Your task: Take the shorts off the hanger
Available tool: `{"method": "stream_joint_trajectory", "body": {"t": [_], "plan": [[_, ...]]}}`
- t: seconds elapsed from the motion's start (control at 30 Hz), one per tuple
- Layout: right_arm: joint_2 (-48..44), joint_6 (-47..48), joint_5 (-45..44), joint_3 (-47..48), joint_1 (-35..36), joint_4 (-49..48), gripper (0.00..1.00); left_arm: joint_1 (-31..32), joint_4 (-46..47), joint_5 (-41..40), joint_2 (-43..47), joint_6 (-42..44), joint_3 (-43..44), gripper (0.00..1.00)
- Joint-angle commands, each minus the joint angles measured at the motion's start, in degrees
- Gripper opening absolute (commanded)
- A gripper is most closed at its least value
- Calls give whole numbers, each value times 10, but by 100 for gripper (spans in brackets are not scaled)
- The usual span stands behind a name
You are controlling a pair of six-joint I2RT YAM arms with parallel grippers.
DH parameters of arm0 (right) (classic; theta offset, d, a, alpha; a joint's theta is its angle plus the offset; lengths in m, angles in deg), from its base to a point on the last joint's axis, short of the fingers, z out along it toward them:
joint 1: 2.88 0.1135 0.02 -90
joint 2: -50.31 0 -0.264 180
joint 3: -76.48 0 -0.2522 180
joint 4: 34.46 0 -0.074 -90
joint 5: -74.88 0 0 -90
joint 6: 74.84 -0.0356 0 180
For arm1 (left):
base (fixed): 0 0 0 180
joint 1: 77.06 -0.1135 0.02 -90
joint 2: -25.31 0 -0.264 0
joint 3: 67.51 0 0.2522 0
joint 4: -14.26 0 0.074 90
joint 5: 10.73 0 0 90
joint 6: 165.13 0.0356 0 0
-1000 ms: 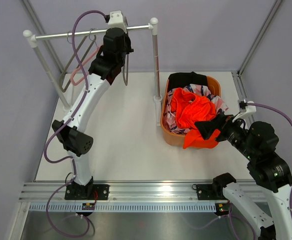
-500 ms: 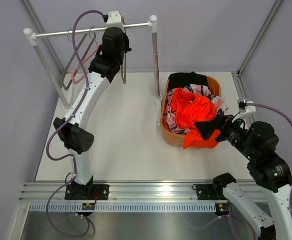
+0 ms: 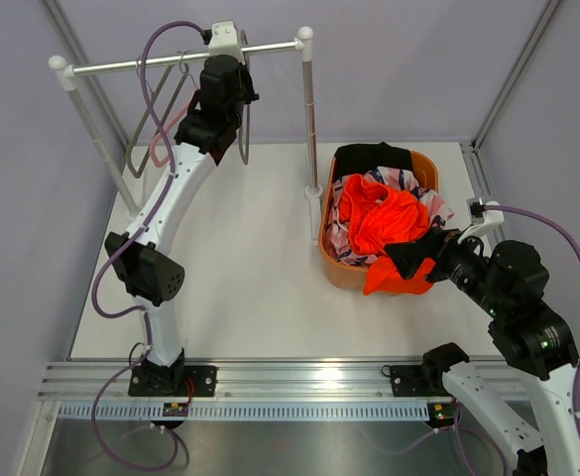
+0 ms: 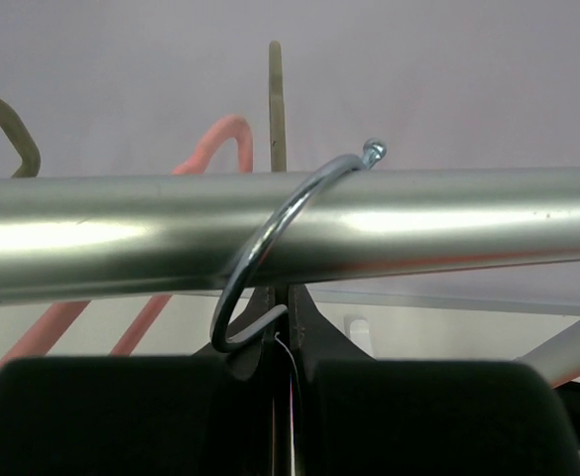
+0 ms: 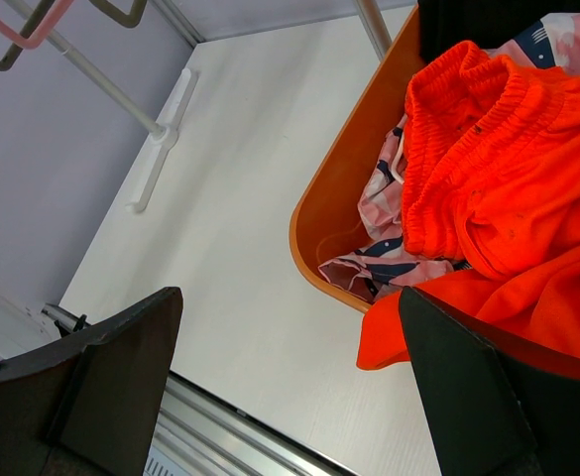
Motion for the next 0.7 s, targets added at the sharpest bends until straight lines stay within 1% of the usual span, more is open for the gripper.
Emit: {"method": "stream_joint_trajectory", "body": {"t": [0.0,0.07,0.13,0.4,0.57,0.67], "plan": [[-6,1,12,-4,-1,-8,100,-4,9,20,17,4,-26,4],[-7,1,12,-5,-1,-8,100,-4,12,23,23,2,-34,4],[-8,0,11,-6,-1,-8,99,-4,17,28,31,3,-48,7],[-11,-2,13,-19,0,-15,99,-3,24,29,47,16,-73,14],[-14,-2,13,-18,-1,-14,99,-4,26,29,59,20,-85,17],[-15,-2,10,-19,-1,-12,100,-4,31,28,66,20,-94,17]]}}
